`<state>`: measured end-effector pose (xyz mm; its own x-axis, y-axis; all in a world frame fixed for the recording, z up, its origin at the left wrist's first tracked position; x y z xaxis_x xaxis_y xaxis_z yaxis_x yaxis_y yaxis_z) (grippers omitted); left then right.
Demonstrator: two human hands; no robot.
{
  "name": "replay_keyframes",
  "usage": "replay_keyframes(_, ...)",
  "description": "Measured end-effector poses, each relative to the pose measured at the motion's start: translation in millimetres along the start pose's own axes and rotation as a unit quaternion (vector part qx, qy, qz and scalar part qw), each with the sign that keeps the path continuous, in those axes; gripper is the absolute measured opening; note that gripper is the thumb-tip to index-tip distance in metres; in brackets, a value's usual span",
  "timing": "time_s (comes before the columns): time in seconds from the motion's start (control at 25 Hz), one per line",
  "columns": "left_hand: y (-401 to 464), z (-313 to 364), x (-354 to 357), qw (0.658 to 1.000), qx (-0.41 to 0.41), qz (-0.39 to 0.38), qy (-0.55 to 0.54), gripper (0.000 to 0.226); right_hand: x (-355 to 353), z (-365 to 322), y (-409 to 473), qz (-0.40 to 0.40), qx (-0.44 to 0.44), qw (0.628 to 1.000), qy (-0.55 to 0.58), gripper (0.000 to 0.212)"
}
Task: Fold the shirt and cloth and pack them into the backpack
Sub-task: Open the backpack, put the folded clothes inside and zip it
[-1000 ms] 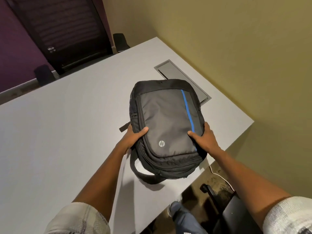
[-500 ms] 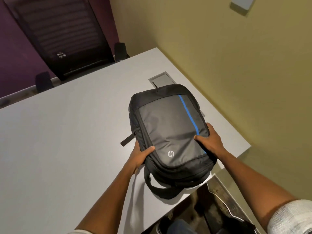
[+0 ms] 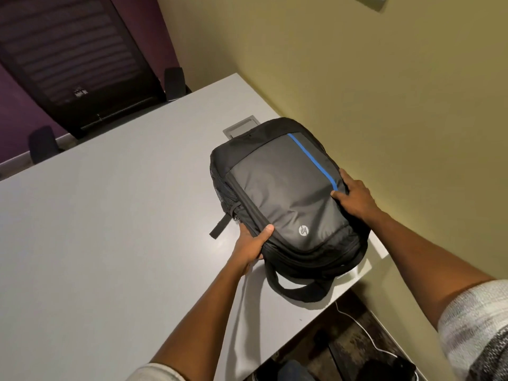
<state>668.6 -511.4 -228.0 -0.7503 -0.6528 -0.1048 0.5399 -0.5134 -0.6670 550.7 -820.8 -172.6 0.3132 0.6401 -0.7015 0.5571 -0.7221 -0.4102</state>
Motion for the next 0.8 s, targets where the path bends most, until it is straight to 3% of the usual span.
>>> replay_keyframes(0.16,4.2,7.2,0.4,1.000,0.003,0.005,0.025,0.065,-1.3,6.6,1.7,0.000,-0.017,1.000,-0.020,0.077)
replay_keyframes(0.36,-0.8,13.3,-20.4,0.994,0.017,0.016,0.106,0.098,-6.2,-8.7,-18.7,0.073,-0.029,0.995,-0.065,0.075)
replay_keyframes(0.48,-22.9,30.5,-38.4,0.979,0.049,0.050,0.189,0.085,-4.8,-27.5,-47.4,0.121,-0.080,0.987,-0.068,0.075)
replay_keyframes(0.6,-48.9,52.4,-59.3,0.944,0.105,0.101,0.296,0.056,-8.3,-49.5,-83.1,0.165,-0.101,0.979,-0.057,0.078)
replay_keyframes(0.8,-105.3,68.2,-90.5,0.908,0.195,0.118,0.351,0.084,-6.3,-85.4,-175.5,0.231,-0.131,0.962,-0.056,0.080)
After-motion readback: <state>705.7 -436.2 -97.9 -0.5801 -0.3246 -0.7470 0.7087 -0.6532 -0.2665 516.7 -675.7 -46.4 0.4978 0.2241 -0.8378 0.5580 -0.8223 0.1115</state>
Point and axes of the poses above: each hand's wrist, its own y-axis towards the middle knuckle, its own x-axis out of the palm, z = x × y, the point moved 10 cm from there along y, towards the middle knuckle, and after that the axes turned 7 degrees about y, right-handed, at the moved point
